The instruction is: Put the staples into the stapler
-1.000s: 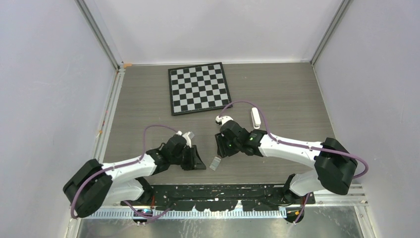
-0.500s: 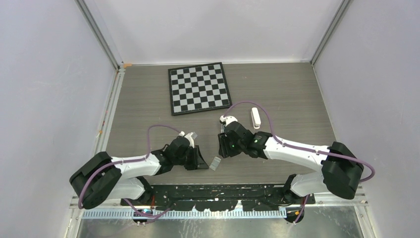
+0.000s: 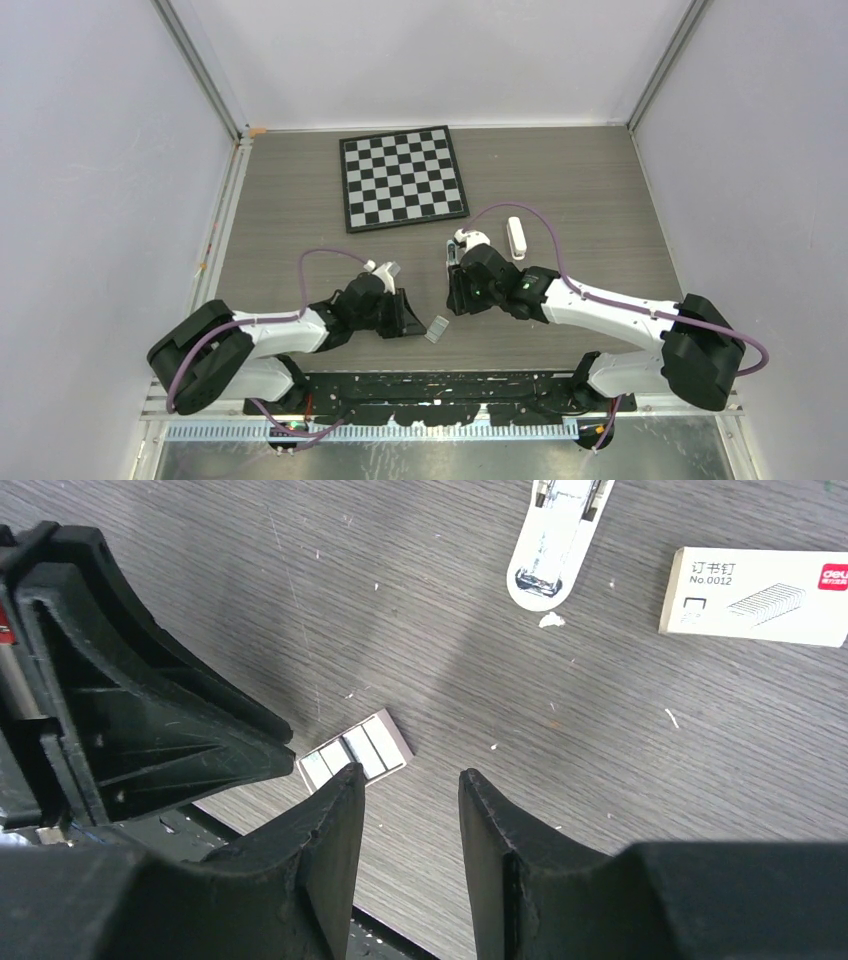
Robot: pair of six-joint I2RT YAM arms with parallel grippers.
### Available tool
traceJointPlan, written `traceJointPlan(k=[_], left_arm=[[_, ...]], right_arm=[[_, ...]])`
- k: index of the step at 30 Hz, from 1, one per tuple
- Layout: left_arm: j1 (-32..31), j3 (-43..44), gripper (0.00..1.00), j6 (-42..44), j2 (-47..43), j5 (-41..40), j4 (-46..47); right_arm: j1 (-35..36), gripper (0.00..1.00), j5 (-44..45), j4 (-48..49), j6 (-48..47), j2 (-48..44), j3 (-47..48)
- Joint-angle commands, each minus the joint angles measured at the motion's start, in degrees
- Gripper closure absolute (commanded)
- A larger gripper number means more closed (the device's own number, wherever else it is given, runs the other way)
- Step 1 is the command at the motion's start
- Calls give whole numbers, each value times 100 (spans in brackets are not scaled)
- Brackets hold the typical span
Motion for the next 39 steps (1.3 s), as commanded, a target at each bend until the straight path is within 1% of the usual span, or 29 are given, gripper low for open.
traceJointPlan(k=[1,4,8,13,18,23,29,37,39], left_arm=[[-19,33,76,102,-561,-314,-89],[-23,3,74,150,-1000,-370,-467],[-23,-22,74,158,-1476,-455,-1007],[-24,-144,76,-24,-1780,-494,-1087],[-22,-126,78,-104,-1508,-365,-856],[-27,-259,82,-324,-1256,-332,-513],[-33,-288,82,-325,-998,-355,-438],[-109,-309,82,-490,-426,-287,137],[-167,-263,82,-502,-251,-283,232]], right_arm=[[-21,55,-14,191,173,-134,18],[-28,55,-171,331,222,-34,-12],[-39,52,-731,921,242,-11,-180],[-63,52,-974,1125,278,123,-177],[-66,51,-1281,1521,403,301,-283],[-79,51,-1445,1592,500,522,-272],[-68,49,-1530,1748,610,624,-407],[-76,49,-1633,1824,748,781,-489],[-68,49,-1648,1989,760,795,-514]])
